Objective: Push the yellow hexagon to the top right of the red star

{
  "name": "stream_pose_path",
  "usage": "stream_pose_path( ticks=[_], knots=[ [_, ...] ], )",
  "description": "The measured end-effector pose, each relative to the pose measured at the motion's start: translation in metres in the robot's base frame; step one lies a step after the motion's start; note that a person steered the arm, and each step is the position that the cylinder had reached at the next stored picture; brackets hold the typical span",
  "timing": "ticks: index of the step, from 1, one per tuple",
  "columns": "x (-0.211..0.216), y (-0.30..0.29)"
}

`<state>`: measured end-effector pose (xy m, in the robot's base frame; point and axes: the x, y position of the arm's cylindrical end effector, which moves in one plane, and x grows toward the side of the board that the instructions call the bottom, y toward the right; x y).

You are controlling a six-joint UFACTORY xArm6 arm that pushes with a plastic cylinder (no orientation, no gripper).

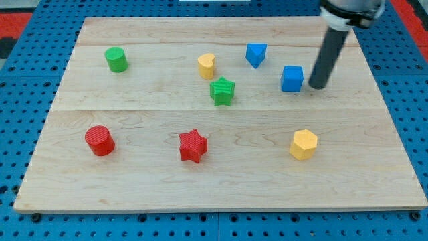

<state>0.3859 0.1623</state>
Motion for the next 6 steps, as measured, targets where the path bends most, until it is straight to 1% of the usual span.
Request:
stream_pose_path(
  ticks=[1,2,3,4,5,6],
  knots=[
    [0.001,-0.045],
    [0.009,0.022],
    [0.080,0.100],
    [0.151,0.073],
    [0.153,-0.028],
    [0.143,-0.146]
  ],
)
